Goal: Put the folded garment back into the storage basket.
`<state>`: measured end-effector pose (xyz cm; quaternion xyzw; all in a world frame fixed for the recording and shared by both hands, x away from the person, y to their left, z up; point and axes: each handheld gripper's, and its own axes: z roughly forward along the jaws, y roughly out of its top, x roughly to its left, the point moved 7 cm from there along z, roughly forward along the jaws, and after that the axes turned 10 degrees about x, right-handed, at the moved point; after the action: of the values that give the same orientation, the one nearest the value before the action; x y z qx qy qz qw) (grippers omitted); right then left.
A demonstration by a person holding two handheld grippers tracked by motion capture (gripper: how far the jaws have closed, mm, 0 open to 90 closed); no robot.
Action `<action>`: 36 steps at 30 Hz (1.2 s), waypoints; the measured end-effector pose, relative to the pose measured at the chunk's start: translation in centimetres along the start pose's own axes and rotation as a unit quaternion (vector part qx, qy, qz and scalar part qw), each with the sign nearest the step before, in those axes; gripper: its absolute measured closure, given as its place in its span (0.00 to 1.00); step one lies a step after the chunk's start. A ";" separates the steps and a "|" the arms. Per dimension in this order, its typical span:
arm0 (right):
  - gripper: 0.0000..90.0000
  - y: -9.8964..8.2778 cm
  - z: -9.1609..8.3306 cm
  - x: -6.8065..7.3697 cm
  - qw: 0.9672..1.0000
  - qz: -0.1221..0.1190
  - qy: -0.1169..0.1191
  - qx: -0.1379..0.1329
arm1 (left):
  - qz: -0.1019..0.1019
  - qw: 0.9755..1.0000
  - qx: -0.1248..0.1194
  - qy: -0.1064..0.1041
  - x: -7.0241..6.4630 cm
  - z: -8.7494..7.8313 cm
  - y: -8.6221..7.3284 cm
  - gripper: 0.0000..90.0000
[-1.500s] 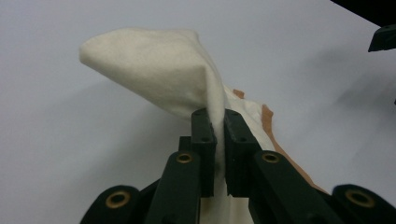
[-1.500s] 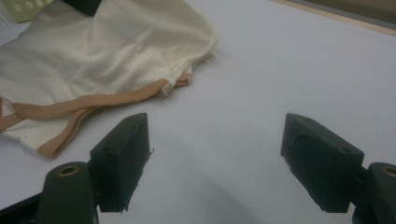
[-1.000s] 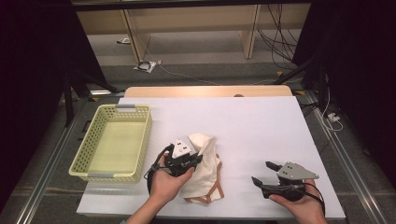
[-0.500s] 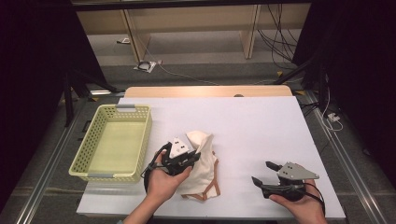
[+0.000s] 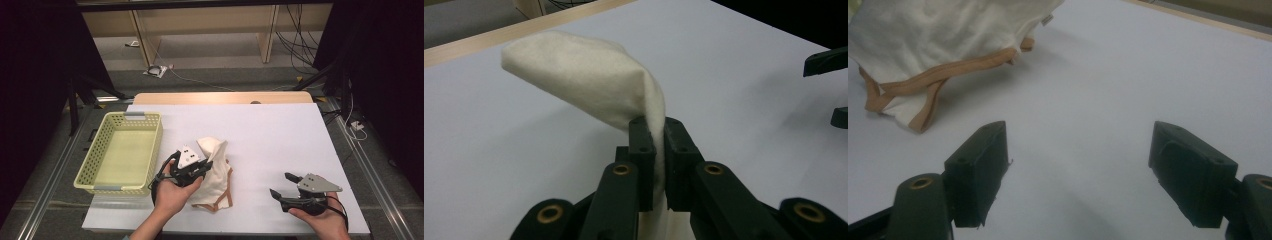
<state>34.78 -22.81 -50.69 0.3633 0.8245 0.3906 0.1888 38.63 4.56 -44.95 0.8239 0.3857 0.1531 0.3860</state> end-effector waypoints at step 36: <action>0.27 0.1 0.0 -0.1 1.000 0.001 -0.002 -0.004 | -0.005 1.000 -0.027 0.006 0.9 -1.3 0.8 0.93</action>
<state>34.84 -22.82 -50.64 0.3637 0.8223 0.3935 0.1916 38.91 5.60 -43.55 0.8103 0.3873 0.1665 0.4070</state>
